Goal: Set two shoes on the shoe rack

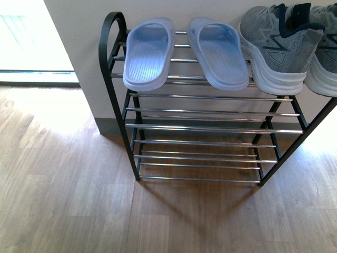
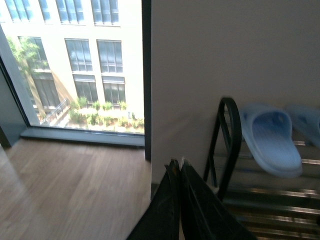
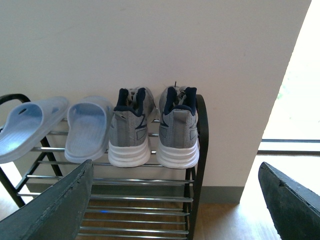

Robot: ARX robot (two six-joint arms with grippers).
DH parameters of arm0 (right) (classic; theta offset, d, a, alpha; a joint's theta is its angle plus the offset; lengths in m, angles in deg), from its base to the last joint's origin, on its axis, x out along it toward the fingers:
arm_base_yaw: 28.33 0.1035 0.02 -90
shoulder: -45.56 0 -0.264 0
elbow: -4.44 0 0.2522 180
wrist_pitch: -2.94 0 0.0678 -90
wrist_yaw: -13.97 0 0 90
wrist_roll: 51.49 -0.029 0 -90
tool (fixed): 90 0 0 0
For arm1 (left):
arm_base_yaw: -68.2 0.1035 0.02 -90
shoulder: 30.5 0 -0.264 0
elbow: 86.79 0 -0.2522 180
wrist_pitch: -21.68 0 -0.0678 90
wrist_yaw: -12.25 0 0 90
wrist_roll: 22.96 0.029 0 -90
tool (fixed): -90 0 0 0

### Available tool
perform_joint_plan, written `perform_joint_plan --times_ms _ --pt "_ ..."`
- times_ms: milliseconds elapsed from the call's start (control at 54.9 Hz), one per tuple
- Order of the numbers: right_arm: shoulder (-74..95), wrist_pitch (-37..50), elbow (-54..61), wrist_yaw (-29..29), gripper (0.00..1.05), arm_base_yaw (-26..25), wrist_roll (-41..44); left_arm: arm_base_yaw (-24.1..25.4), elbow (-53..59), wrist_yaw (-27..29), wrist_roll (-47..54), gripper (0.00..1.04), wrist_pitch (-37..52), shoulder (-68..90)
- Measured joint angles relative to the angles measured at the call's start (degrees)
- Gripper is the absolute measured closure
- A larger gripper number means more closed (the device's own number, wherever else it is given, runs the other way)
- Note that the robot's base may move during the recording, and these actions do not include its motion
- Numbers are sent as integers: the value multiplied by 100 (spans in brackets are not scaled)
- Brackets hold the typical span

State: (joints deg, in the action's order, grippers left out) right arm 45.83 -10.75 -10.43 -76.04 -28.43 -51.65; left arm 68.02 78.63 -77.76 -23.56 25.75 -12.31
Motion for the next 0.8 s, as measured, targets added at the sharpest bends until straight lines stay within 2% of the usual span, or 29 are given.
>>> perform_joint_plan --times_ms 437,529,802 --pt "0 0 0 0 9 0 2 0 0 0 15 104 -750 -796" --pt "0 0 0 0 9 0 2 0 0 0 15 104 -1659 -1504" --pt "0 0 0 0 9 0 2 4 0 0 15 104 -1784 -1725"
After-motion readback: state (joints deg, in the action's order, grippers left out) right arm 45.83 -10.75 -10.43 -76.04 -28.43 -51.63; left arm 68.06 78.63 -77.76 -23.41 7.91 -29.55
